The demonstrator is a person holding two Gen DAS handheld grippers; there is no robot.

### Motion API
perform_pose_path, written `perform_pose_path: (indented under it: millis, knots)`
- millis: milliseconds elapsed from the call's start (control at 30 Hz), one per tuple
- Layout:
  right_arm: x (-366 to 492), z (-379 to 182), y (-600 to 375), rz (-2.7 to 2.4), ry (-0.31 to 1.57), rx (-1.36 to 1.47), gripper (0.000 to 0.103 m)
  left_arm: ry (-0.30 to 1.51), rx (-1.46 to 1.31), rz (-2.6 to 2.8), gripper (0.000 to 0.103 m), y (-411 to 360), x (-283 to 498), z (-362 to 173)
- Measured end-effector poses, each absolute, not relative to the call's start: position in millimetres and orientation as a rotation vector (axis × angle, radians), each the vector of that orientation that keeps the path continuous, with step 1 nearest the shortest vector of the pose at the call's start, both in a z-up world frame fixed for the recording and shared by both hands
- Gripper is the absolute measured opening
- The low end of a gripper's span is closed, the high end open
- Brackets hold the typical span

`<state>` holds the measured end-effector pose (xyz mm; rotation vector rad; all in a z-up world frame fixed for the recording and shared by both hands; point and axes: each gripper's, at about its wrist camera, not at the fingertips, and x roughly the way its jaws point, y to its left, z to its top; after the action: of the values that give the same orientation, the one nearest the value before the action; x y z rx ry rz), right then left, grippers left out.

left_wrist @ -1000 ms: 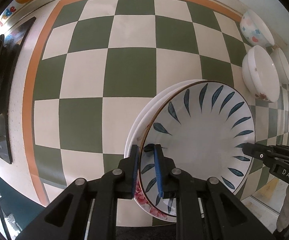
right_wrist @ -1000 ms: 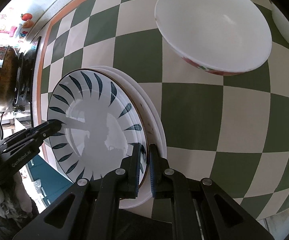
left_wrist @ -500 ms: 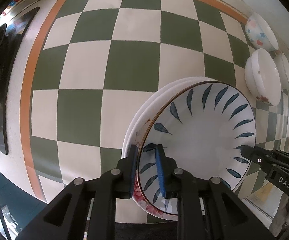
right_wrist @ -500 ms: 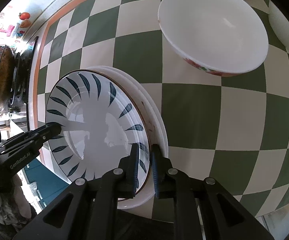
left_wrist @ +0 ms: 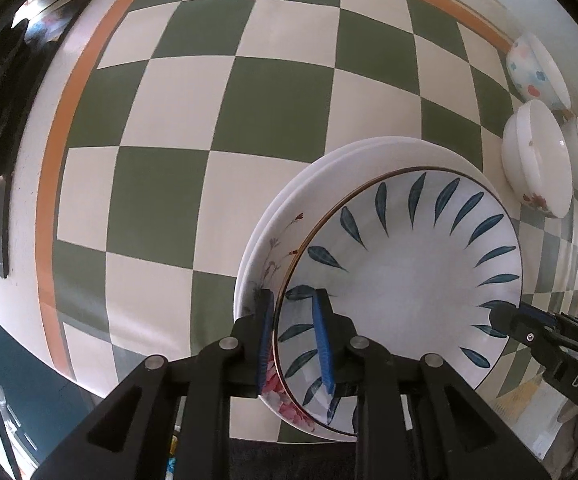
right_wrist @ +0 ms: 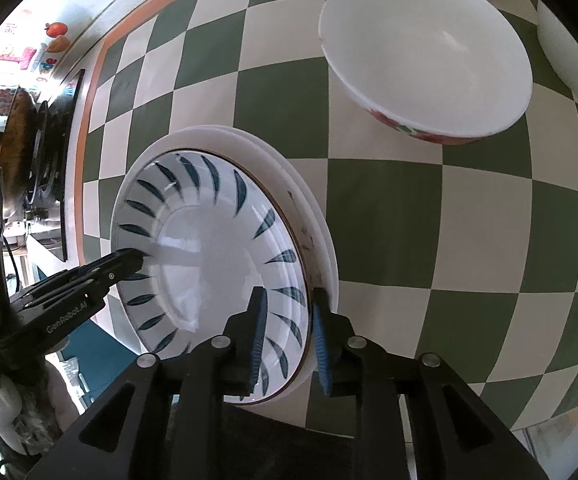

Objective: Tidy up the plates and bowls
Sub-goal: 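Lower the plate stack onto the table and open both grippers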

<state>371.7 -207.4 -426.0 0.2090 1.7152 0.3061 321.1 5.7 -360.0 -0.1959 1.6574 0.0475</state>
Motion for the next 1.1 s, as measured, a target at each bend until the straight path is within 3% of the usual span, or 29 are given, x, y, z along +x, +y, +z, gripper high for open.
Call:
perform_pose_path:
  millis: [333,633,767,833,900,933,967,1067,1100]
  knots:
    - [363,-407,-202,0.318,1.666,0.130,0.028,1.582,-0.194,0.100,0.019,5,301,-332]
    - [321,-335,-198,0.312,1.542,0.101,0.029,1.455,-0.154,0.016,0.020,0,263,-259]
    - [293,-299,-196,0.292,1.492,0.100,0.032,1.380,-0.133,-0.012,0.027,-3,252,-217]
    - [280,-282,-195,0.291,1.460,0.110,0.036,1.341,-0.122,-0.018,0.032,-1,246,-200]
    - [268,-265,-193,0.277,1.421,0.101,0.041,1.321,-0.130,-0.033,0.062,3,241,-189]
    - [261,-256,-192,0.270,1.403,0.099,0.046,1.311,-0.129,-0.042,0.069,4,237,-183]
    - [256,-250,-191,0.265,1.392,0.104,0.054,1.289,-0.116,-0.040,0.074,5,233,-175]
    - [241,-231,-188,0.254,1.355,0.115,0.071,1.248,-0.078,-0.035,0.077,8,224,-161]
    - [237,-226,-186,0.246,1.345,0.110,0.075,1.243,-0.074,-0.037,0.084,9,221,-159]
